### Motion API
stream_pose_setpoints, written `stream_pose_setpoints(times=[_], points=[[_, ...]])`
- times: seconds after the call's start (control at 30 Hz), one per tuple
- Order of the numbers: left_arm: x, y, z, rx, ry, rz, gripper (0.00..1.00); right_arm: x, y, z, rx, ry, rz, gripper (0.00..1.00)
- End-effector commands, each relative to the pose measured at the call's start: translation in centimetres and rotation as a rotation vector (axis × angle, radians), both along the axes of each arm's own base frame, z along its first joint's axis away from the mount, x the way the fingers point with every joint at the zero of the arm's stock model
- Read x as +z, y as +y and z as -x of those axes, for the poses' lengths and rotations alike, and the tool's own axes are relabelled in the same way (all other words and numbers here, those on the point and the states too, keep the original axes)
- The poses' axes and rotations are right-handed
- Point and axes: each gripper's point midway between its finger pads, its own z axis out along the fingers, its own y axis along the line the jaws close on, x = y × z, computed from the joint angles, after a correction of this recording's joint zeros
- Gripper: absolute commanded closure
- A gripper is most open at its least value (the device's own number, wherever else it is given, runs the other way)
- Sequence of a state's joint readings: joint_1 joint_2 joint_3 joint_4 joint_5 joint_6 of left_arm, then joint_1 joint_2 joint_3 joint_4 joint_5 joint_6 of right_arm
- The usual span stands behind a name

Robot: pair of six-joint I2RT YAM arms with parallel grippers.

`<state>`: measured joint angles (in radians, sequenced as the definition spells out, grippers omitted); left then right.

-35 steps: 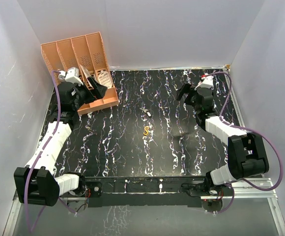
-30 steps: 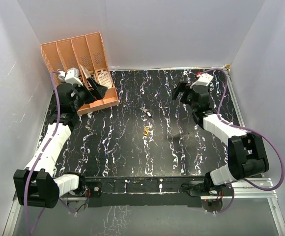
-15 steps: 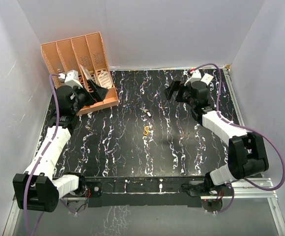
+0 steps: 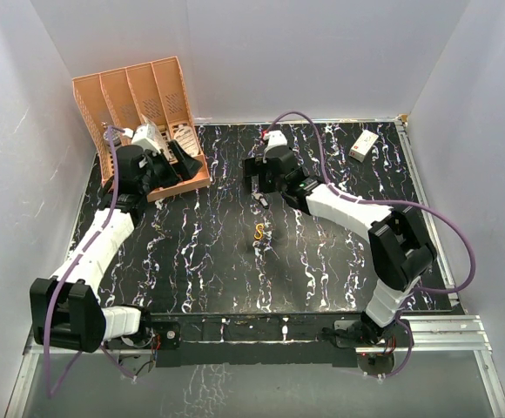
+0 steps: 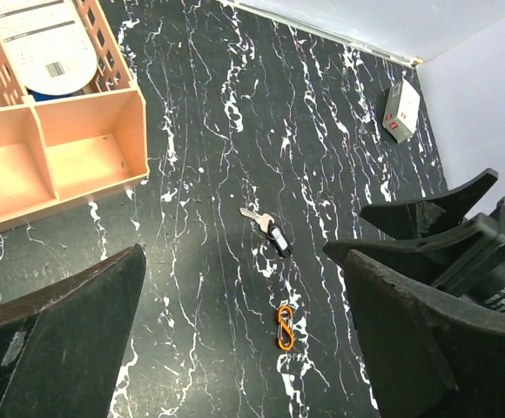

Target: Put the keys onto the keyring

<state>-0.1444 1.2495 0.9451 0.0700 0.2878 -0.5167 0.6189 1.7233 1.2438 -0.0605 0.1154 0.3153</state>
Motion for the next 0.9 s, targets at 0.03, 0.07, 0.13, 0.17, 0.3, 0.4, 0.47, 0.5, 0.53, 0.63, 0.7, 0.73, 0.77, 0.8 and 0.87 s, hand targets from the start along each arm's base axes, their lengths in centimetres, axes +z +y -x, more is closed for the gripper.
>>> stream_pose_setpoints(times=[0.03,0.07,0.13,0.17,0.3,0.4,0.47,0.5,0.53,0.63,0.7,0.73,0.77,0.8,0.87], points=[[2.0,-1.4,-0.4,-0.026,-0.050,-0.030,0.07,1.4,-1.2,-0.8,-0.099,-0.011,0.026,0.04],[2.1,-1.6,-0.5,-0.028,-0.051,-0.042,0.08,1.2,-1.2,-0.7,-0.104,-0.001,0.028,0.07],[1.8,-1.8,-0.5,-0.030,-0.044,-0.065,0.09,0.7,-1.2,-0.5,-0.107,0.021,0.028,0.14],[1.6,-2.0,-0.5,-0.032,-0.040,-0.074,0.10,0.4,-1.1,-0.3,-0.103,0.037,0.031,0.18],[1.4,-2.3,-0.5,-0.040,-0.037,-0.090,0.13,-2.2,-0.9,0.2,-0.108,0.106,0.034,0.26],[1.6,-2.3,-0.3,-0.043,-0.042,-0.095,0.16,-3.8,-0.7,0.4,-0.107,0.149,0.047,0.29],[1.8,-2.3,-0.2,-0.045,-0.047,-0.098,0.17,-4.0,-0.6,0.7,-0.102,0.159,0.046,0.30],[1.8,-2.3,-0.2,-0.046,-0.048,-0.098,0.17,-4.0,-0.6,0.8,-0.099,0.160,0.046,0.30],[1.7,-2.4,-0.1,-0.049,-0.045,-0.099,0.17,-4.0,-0.6,1.0,-0.097,0.160,0.047,0.30],[1.7,-2.6,-0.1,-0.054,-0.041,-0.105,0.14,-3.7,-0.8,1.8,-0.088,0.156,0.048,0.30],[1.5,-2.6,0.0,-0.058,-0.028,-0.117,0.05,-4.0,-0.8,2.5,-0.076,0.165,0.057,0.30],[1.4,-2.6,0.1,-0.058,-0.022,-0.120,0.02,-4.4,-0.8,2.9,-0.070,0.175,0.067,0.30],[1.3,-2.6,0.0,-0.057,-0.018,-0.123,0.01,-3.7,-0.7,3.4,-0.060,0.167,0.060,0.30],[1.2,-2.6,0.1,-0.059,-0.015,-0.124,0.01,-3.6,-0.6,3.9,-0.051,0.168,0.062,0.31],[1.1,-2.9,0.2,-0.069,-0.008,-0.127,0.01,-3.9,-0.5,4.9,-0.041,0.179,0.080,0.31]])
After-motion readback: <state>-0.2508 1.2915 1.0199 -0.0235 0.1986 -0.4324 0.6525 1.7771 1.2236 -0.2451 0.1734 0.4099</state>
